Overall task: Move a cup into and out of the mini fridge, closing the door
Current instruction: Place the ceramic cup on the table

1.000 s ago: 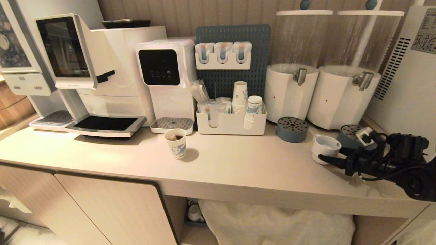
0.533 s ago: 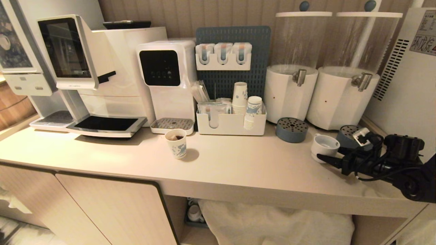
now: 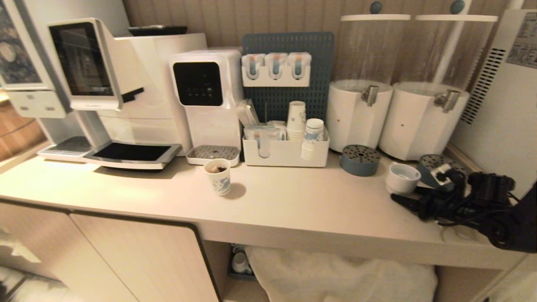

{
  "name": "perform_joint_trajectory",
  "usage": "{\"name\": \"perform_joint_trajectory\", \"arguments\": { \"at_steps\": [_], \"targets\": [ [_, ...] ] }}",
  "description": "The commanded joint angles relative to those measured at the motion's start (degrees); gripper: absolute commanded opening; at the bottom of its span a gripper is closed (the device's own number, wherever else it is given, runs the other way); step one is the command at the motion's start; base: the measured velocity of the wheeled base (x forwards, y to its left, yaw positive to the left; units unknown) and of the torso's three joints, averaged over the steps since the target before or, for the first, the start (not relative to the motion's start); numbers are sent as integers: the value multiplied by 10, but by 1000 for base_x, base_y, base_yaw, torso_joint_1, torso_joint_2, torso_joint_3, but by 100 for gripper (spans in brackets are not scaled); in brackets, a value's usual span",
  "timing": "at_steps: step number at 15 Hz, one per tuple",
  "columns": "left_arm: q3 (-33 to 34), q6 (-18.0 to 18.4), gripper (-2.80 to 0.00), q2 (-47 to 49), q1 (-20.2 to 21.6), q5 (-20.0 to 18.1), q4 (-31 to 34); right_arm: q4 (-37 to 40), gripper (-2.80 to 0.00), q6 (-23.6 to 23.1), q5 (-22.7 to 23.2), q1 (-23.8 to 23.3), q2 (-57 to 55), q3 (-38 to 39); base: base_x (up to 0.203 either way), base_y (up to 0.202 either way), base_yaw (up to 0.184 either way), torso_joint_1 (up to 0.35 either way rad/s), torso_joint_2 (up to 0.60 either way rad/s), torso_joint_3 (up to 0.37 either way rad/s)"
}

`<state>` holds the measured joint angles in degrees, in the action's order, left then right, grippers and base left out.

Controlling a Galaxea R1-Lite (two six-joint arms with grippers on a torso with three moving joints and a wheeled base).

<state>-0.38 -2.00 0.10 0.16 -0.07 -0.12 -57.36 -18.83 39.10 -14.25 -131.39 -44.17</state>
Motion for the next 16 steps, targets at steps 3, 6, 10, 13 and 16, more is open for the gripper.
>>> {"name": "perform_joint_trajectory", "arguments": {
  "at_steps": [3,6,10,13,16],
  "targets": [
    [0,0,-280,1,1,0,2,-7,0,2,2,1,-4,1,0,0,0,0,0,0],
    [0,0,-280,0,1,0,2,-7,0,2,3,1,-1,4,0,0,0,0,0,0],
    [0,0,-280,1,1,0,2,0,0,4,7,0,23,18,0,0,0,0,0,0],
    [0,0,-280,1,1,0,1,21,0,5,19,-7,91,50,0,0,0,0,0,0],
    [0,0,-280,1,1,0,1,50,0,4,25,-33,175,100,0,0,0,0,0,0]
  ]
}}
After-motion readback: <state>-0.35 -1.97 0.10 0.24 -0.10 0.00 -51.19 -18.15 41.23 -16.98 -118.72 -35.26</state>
